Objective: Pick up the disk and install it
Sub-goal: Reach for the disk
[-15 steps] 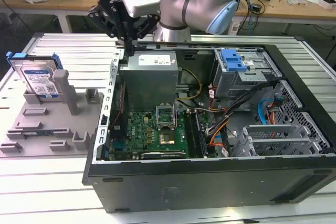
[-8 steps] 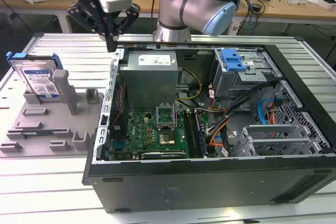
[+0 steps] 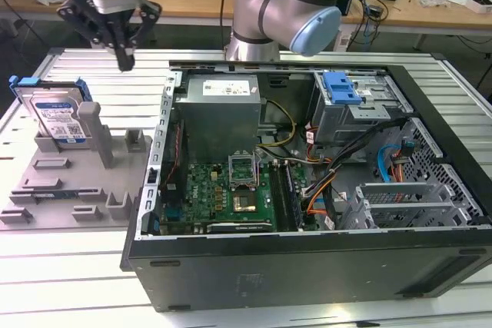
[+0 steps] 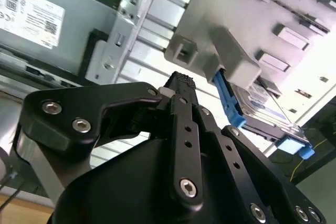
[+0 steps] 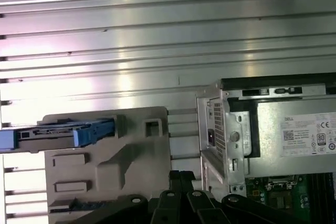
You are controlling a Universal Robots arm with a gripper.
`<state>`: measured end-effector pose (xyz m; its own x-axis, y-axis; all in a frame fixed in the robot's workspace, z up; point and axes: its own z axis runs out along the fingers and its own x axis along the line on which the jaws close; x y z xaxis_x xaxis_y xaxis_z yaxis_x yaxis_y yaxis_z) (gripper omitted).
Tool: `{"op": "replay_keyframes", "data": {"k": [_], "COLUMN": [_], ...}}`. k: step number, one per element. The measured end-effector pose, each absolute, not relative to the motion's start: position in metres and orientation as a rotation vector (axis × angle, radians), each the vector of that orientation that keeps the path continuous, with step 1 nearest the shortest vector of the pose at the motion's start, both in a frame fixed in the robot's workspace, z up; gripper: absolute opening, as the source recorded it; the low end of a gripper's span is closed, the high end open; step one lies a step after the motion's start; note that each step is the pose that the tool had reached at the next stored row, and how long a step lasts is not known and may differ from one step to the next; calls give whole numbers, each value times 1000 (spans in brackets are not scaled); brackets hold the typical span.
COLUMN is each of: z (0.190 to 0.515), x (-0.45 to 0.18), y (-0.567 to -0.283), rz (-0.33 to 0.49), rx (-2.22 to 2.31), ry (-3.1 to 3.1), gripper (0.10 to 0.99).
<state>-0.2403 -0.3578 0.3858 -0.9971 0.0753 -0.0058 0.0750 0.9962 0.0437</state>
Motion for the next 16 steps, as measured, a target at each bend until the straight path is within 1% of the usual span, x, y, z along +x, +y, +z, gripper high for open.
{"op": "replay_keyframes", "data": {"k": [16], "z": [381], "x": [-316], "y": [-337], "rz": [68], "rx": [119], "ry": [3153], "gripper": [106]}}
